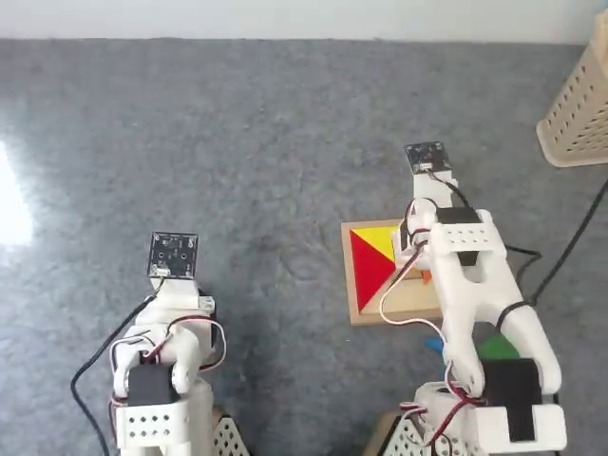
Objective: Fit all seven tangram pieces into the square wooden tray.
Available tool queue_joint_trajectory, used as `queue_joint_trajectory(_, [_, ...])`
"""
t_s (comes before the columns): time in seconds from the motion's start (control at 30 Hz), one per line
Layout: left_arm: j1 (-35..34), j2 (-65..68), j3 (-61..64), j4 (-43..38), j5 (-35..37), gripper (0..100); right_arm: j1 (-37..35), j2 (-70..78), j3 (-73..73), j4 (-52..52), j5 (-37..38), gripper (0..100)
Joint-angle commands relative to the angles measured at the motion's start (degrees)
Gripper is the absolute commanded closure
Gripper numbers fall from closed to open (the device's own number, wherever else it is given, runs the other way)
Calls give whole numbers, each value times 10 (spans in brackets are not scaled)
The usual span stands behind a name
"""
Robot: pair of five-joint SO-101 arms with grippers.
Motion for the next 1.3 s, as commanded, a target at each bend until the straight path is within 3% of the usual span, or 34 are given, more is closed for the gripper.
queue_joint_trajectory(0.0, [-1,-10,-7,3,4,988,-6,14,-4,-26,10,986])
queue_joint_trajectory(0.73, [-1,-10,-7,3,4,988,-41,42,13,24,66,987])
queue_joint_trajectory(1.27, [-1,-10,-7,3,4,988,-41,-171,107,48,62,987])
